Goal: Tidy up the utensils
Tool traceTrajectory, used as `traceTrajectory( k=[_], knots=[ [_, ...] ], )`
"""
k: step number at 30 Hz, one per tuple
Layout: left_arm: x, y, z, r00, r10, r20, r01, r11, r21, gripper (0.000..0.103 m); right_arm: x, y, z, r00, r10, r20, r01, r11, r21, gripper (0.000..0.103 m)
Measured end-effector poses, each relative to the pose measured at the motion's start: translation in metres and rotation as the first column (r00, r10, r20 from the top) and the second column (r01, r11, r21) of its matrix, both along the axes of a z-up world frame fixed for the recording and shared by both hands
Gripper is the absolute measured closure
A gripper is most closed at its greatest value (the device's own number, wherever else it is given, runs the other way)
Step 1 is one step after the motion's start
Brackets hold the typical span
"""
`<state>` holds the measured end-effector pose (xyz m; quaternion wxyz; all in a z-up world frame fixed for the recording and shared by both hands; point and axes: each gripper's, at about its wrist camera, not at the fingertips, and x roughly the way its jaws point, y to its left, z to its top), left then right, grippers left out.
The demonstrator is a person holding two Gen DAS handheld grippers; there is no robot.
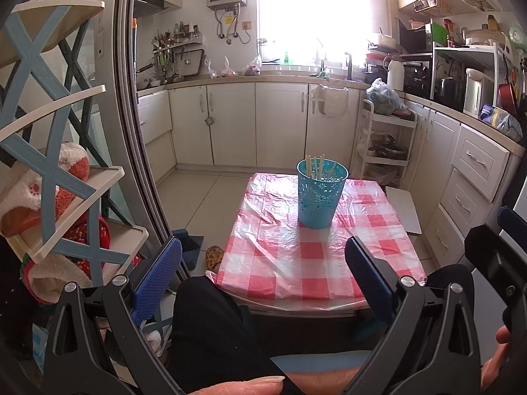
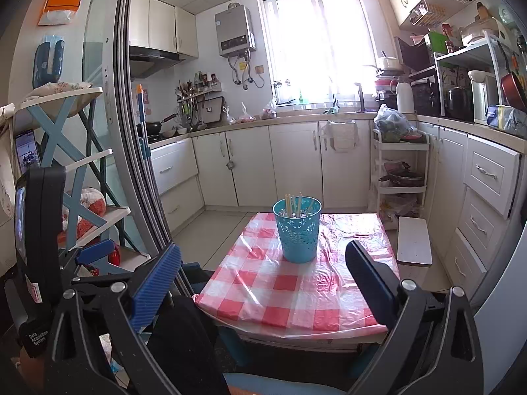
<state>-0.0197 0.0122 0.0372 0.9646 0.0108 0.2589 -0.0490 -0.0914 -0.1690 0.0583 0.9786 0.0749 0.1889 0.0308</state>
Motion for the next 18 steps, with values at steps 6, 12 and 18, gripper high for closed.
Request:
traceTrajectory(
  k=[6, 12, 18],
  knots=[
    [-0.0001, 0.0002, 0.0000, 1.000, 0.000, 0.000, 0.000, 1.000, 0.002, 0.008, -0.0001, -0.0002, -0.0002, 1.000, 0.002, -0.001, -0.002, 1.000, 0.001, 0.007],
    [0.0001, 0.0004, -0.0003, 1.000, 0.000, -0.001, 0.000, 1.000, 0.001, 0.008, 0.0001, 0.0001, -0.0005, 1.000, 0.004, -0.003, -0.004, 1.000, 0.001, 0.007],
    [0.0001, 0.0002, -0.0002, 1.000, 0.001, -0.001, -0.001, 1.000, 0.003, 0.008, -0.0004, 0.0009, -0.0012, 1.000, 0.005, -0.005, -0.005, 1.000, 0.000, 0.007]
  ],
)
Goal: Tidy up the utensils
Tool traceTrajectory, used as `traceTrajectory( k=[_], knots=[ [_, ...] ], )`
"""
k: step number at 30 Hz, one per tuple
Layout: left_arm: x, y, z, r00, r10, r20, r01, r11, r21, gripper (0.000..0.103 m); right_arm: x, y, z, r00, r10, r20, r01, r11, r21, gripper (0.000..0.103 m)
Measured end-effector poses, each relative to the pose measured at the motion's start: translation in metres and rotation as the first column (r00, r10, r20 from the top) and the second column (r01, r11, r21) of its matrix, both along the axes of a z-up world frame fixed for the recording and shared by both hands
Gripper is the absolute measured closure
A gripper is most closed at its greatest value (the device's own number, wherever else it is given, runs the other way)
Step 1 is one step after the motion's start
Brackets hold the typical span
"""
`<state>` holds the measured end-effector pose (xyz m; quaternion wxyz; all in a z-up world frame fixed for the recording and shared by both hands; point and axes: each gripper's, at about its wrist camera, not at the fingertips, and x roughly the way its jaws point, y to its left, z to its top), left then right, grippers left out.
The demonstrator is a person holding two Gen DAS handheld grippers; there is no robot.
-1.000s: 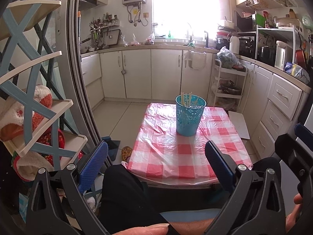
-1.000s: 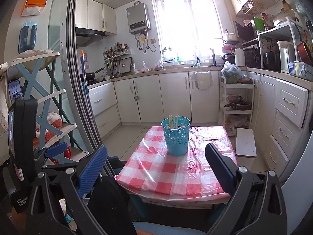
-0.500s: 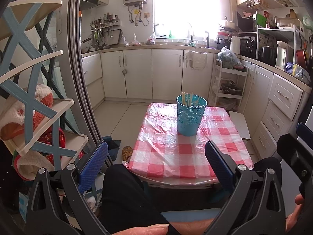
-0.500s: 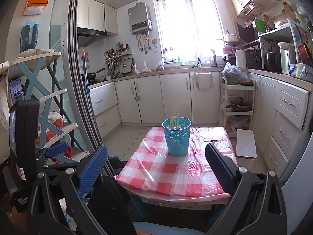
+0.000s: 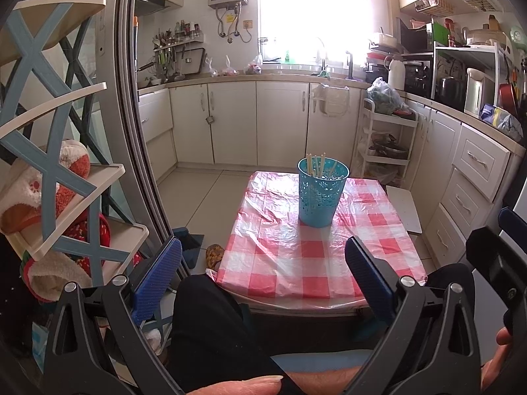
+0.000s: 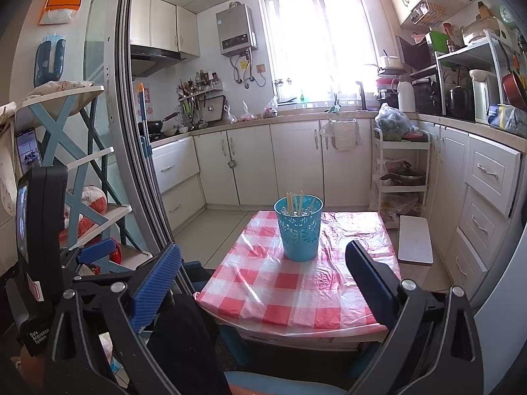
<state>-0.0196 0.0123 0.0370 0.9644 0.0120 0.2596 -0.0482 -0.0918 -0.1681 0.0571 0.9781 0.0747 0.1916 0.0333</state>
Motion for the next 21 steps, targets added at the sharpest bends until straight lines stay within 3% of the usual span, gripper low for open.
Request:
traceTrajectory(
  k=[9, 14, 21],
  knots=[
    [0.001, 0.001, -0.004, 1.000, -0.010, 0.020, 0.011, 1.000, -0.015, 0.008, 0.005, -0.004, -0.004, 1.000, -0.006, -0.003, 0.006, 1.000, -0.006, 0.007],
    [0.023, -0.004, -0.021, 0.997, -0.026, -0.068, 0.025, 0.999, -0.024, 0.008, 0.028, -0.023, -0.017, 0.998, -0.043, -0.048, 0.043, 0.999, 0.002, 0.007],
    [0.068, 0.000, -0.047, 0.985, 0.009, -0.170, -0.011, 1.000, -0.012, 0.008, 0.101, -0.052, -0.064, 0.974, -0.113, -0.194, 0.109, 0.994, -0.031, 0.007]
  ],
)
